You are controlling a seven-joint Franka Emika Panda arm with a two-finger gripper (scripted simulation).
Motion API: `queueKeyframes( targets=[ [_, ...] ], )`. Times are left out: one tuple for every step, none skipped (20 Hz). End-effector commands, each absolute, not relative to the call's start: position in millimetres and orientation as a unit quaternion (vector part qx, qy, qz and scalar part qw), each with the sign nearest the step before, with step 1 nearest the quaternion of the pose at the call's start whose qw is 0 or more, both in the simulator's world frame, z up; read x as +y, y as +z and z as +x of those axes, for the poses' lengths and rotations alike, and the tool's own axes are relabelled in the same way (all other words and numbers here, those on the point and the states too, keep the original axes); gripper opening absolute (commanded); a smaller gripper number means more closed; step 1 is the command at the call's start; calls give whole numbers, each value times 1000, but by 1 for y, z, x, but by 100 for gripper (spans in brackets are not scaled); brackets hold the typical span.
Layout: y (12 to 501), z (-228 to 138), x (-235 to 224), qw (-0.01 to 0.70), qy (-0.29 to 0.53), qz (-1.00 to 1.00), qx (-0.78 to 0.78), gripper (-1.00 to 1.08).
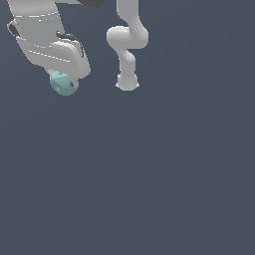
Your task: Pick up the object and move it to a goal position.
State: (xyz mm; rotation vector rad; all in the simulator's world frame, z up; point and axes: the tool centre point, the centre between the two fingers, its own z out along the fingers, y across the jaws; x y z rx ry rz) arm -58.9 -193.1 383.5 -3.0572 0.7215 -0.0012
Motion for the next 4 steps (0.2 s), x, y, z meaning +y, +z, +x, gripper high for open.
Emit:
queueKeyframes(
  targets=[
    [388,-58,-196,0,0,-973,229,-100],
    [388,-58,-197,0,0,-973,229,-100],
    [389,-58,-197,0,0,-973,229,-100],
    [389,-58,-197,0,0,-973,229,-100]
  ],
)
